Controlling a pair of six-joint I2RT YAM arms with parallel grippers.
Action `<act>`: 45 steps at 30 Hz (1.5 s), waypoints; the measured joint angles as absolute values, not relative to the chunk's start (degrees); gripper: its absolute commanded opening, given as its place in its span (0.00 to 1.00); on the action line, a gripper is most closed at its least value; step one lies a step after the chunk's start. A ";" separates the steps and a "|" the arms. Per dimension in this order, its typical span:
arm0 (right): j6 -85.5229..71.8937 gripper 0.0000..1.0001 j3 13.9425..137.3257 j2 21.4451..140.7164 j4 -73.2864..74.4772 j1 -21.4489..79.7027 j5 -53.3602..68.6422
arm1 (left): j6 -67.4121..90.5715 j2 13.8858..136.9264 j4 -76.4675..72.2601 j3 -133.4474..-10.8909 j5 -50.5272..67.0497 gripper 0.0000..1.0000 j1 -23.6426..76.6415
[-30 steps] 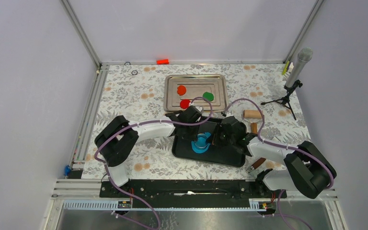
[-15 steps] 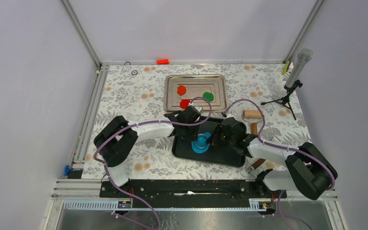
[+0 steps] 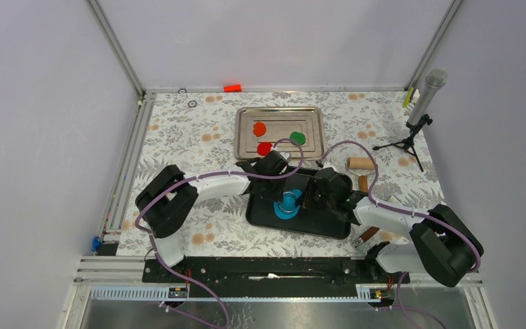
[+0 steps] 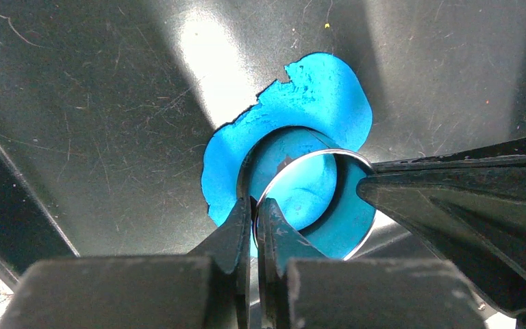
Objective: Roll out the dumpling wrappers from the dough
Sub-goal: Press the dumpling wrapper on the work surface.
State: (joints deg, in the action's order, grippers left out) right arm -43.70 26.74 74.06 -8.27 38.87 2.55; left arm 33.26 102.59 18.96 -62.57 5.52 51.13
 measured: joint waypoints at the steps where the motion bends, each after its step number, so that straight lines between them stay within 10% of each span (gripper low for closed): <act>1: -43.70 0.00 26.74 74.02 -8.21 38.89 2.48 | 33.21 102.59 18.96 -62.57 5.58 0.00 51.13; 45: -43.88 0.00 26.94 77.19 -12.47 38.30 6.44 | 34.30 99.70 16.75 -58.67 5.98 0.00 49.89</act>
